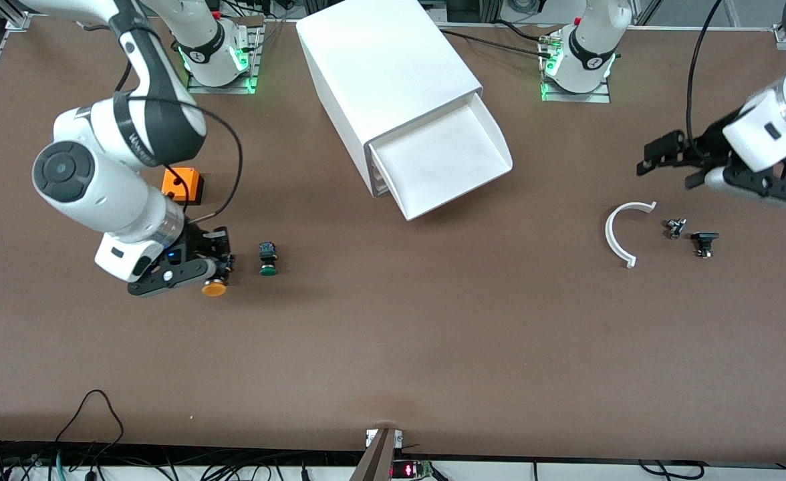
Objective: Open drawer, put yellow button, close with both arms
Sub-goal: 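Lift and carry the yellow button with the right gripper over the open drawer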
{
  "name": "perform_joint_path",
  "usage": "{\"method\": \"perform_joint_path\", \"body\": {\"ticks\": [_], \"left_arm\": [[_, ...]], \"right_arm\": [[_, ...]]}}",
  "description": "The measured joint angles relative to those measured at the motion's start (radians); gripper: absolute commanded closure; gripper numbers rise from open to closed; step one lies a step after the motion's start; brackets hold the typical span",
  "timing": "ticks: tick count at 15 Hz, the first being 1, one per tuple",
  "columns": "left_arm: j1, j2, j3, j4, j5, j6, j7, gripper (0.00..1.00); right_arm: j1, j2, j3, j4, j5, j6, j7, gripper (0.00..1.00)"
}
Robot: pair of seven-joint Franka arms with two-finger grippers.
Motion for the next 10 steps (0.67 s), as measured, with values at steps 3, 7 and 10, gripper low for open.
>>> {"method": "perform_joint_path", "body": {"ticks": [3,7,10], "left_arm": [[-0.005,-0.014,-0.014,0.001,0.082,-0.031,-0.131,0.0],[-0.006,0.001,-0.016,0.006,0.134,-0.03,-0.179,0.0],[-0.005,0.022,-0.013,0.021,0.135,-0.03,-0.183,0.0]], "right_arm": [[0.066,-0.001,0.069,0.061,0.001,-0.001,-0.009,0.75],[0.261,0.022,0.074,0.086,-0.006,0.006,-0.027,0.76],[0.361,0.041,0.073,0.103,-0.044,0.075,-0.104,0.75]]}}
